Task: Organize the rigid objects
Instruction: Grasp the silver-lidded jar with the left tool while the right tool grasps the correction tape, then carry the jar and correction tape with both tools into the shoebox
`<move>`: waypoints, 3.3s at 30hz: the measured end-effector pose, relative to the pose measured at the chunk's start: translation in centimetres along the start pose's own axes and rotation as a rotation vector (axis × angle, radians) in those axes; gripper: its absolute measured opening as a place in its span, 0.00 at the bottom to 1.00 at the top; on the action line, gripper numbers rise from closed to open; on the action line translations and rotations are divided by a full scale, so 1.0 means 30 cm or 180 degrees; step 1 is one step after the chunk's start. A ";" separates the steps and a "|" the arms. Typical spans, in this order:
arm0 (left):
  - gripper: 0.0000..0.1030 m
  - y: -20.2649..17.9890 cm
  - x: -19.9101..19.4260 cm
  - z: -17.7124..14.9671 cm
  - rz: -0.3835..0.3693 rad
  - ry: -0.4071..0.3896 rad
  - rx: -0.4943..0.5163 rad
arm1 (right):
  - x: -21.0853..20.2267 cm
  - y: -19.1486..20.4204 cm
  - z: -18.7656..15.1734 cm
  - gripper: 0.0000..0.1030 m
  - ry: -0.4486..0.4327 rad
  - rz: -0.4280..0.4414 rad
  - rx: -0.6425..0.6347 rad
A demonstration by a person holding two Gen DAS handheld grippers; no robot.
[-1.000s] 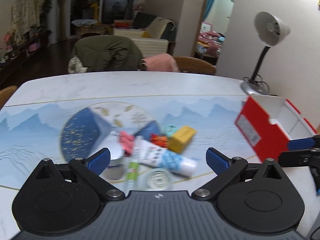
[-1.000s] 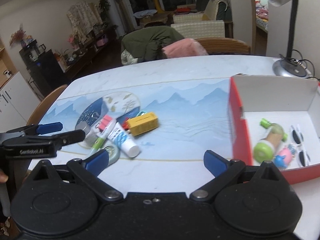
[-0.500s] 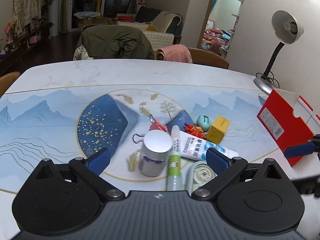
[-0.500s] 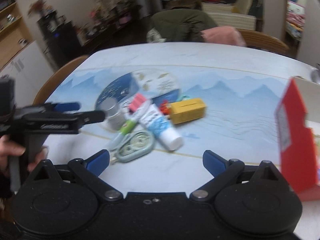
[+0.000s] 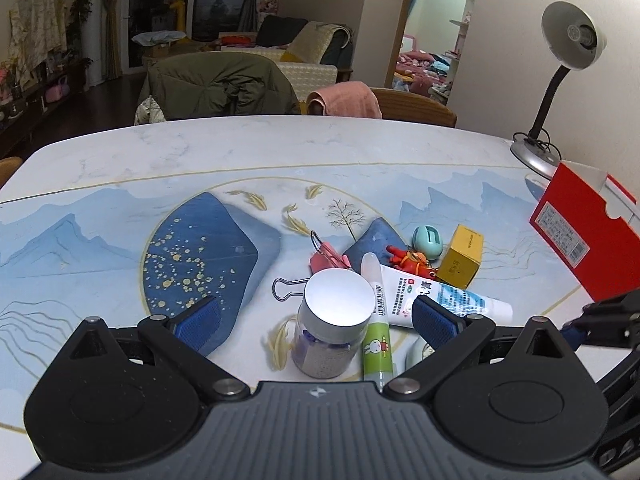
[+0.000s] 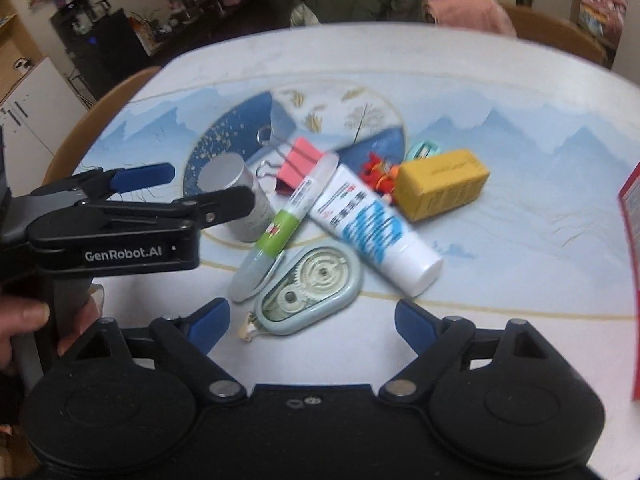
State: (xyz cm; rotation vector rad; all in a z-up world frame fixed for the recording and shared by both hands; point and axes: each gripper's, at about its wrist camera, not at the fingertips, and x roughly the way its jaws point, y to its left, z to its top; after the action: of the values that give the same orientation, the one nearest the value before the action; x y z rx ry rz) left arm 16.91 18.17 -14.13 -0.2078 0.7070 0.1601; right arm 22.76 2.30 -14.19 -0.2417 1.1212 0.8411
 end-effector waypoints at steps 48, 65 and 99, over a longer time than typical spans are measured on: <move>0.41 0.014 0.056 -0.021 -0.0150 0.0149 0.0076 | 0.038 0.020 -0.022 0.46 0.0059 -0.0593 -0.0004; 0.41 -0.133 -0.194 0.083 -0.0590 -0.0030 -0.0094 | -0.288 -0.067 -0.091 0.46 -0.0270 -0.0310 0.0043; 0.41 -1.079 -0.035 0.291 -0.1120 0.0325 0.0743 | -0.756 -0.892 -0.159 0.46 -0.1077 -0.0953 0.0723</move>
State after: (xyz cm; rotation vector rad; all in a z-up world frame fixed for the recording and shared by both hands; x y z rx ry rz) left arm 28.58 -11.08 -2.61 -0.1143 0.7727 -0.2699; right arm 34.25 -29.20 -2.84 -0.0702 0.8273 0.4618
